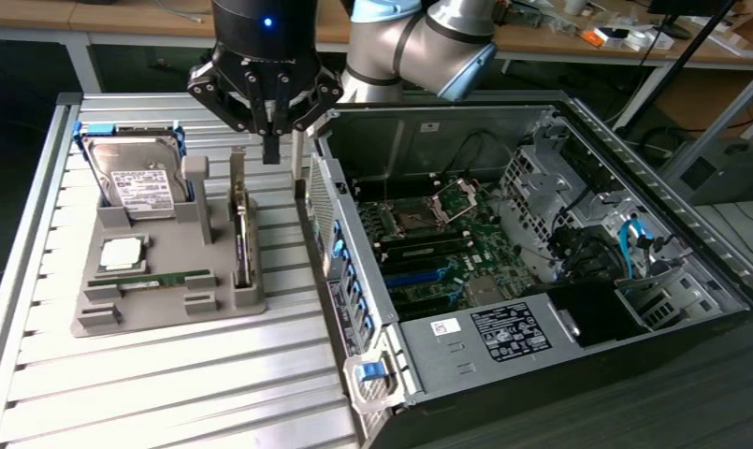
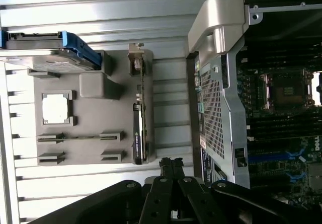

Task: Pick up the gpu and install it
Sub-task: 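Reach for the gpu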

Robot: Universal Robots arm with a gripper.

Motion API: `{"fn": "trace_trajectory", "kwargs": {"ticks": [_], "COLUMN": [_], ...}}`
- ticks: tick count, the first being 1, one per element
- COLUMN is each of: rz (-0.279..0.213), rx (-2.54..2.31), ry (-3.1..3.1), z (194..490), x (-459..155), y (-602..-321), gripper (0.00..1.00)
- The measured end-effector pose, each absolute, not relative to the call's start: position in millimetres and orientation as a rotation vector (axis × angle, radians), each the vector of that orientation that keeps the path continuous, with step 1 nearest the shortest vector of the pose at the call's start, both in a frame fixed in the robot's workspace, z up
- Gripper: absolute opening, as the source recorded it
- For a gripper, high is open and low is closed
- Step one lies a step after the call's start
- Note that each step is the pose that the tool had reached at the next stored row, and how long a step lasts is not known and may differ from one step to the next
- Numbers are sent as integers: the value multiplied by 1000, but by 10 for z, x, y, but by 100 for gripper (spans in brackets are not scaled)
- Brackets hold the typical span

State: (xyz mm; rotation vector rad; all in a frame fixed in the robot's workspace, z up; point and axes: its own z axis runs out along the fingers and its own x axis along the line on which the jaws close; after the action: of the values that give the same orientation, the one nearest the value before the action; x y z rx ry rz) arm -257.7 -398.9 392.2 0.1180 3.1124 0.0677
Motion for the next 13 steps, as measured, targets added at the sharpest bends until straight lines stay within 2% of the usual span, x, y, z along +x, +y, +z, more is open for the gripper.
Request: {"fn": "trace_trajectory", "kwargs": {"ticks": [13], "rz": [68], "rx": [118], "ry": [3112], "z": [3921], "x": [-2627], "y": [-3989], "gripper": [11]}}
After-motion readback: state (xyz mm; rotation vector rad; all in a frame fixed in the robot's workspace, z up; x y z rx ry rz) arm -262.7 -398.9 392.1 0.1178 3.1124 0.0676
